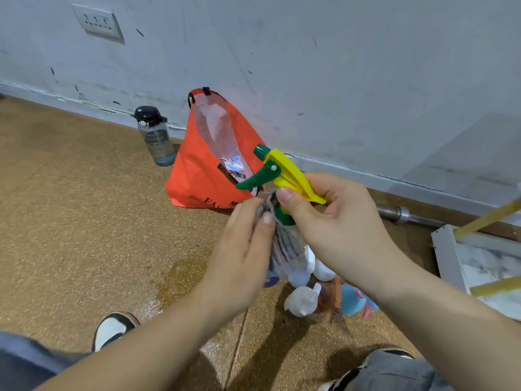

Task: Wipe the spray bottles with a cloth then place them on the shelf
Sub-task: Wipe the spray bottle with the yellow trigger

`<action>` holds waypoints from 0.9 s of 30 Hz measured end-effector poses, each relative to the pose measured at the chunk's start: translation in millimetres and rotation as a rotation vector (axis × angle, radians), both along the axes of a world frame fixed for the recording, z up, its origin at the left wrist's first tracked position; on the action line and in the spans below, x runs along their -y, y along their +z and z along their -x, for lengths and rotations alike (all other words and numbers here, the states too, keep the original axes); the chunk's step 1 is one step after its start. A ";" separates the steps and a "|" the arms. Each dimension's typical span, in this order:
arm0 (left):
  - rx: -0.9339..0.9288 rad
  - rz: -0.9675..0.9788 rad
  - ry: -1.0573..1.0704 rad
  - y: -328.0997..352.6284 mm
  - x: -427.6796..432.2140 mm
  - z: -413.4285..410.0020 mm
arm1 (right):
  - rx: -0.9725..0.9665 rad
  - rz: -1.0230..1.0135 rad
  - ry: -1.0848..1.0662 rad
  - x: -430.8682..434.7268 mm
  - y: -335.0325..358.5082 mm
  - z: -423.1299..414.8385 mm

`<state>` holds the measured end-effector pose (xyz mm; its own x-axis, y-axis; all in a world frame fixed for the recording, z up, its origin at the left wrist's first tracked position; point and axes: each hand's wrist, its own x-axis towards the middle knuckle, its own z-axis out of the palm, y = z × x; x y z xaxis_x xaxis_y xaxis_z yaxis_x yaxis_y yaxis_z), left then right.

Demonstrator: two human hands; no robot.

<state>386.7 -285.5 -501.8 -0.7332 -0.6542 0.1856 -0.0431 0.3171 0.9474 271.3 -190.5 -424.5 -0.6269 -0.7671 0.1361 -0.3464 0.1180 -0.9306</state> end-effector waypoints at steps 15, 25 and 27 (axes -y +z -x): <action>0.009 0.284 0.030 -4.6 -5.2 1.0 | 0.046 0.019 0.045 2.9 -5.3 1.8; 0.098 -1.088 0.002 -8.6 -1.9 -2.5 | 0.231 0.051 -0.203 7.6 -15.4 24.3; 0.070 -1.088 0.097 -7.4 -2.7 0.4 | 0.285 0.085 -0.282 11.8 -17.4 29.2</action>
<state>386.4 -282.8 -509.1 -0.6564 -0.4981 -0.5666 -0.0876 -0.6956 0.7131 242.0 -202.3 -441.9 -0.8329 -0.5532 -0.0177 -0.0385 0.0899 -0.9952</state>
